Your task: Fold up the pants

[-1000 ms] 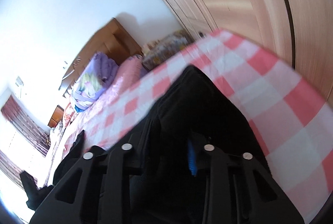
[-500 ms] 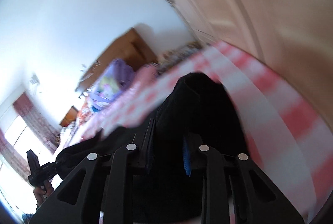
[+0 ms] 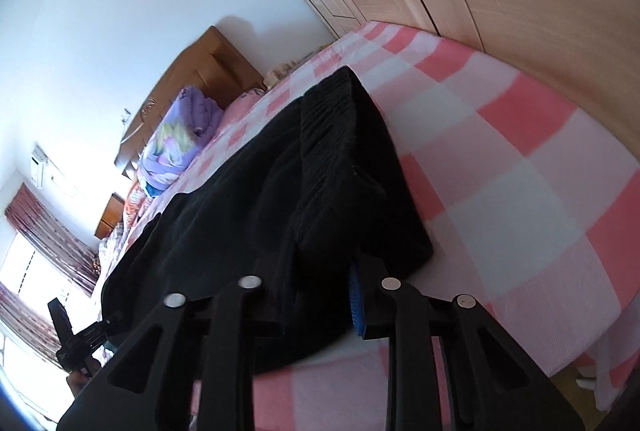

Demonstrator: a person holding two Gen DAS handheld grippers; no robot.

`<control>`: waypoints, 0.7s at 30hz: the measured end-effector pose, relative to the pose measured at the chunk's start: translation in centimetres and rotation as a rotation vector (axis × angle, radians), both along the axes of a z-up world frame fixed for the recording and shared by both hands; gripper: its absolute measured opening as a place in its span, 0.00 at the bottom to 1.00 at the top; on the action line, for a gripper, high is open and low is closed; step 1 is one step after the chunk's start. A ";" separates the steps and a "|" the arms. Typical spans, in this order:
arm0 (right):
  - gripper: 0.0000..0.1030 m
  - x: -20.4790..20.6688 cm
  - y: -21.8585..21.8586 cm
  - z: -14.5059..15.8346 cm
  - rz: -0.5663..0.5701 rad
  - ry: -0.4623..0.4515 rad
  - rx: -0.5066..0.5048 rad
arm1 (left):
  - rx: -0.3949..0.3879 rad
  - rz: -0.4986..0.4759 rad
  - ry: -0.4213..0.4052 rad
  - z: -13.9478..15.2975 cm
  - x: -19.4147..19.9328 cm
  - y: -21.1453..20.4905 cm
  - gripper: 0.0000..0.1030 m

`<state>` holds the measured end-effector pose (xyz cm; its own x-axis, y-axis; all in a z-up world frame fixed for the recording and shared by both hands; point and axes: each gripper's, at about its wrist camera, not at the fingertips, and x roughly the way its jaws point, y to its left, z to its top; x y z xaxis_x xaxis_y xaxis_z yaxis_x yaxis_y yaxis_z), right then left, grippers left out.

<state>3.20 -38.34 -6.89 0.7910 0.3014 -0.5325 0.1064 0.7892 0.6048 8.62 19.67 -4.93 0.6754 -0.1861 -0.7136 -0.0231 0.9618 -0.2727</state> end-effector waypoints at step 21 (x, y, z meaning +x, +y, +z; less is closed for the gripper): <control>0.95 3.1 25.1 1.9 0.314 0.011 -0.761 | 0.176 0.103 -0.052 -0.6 -2.8 0.6 0.81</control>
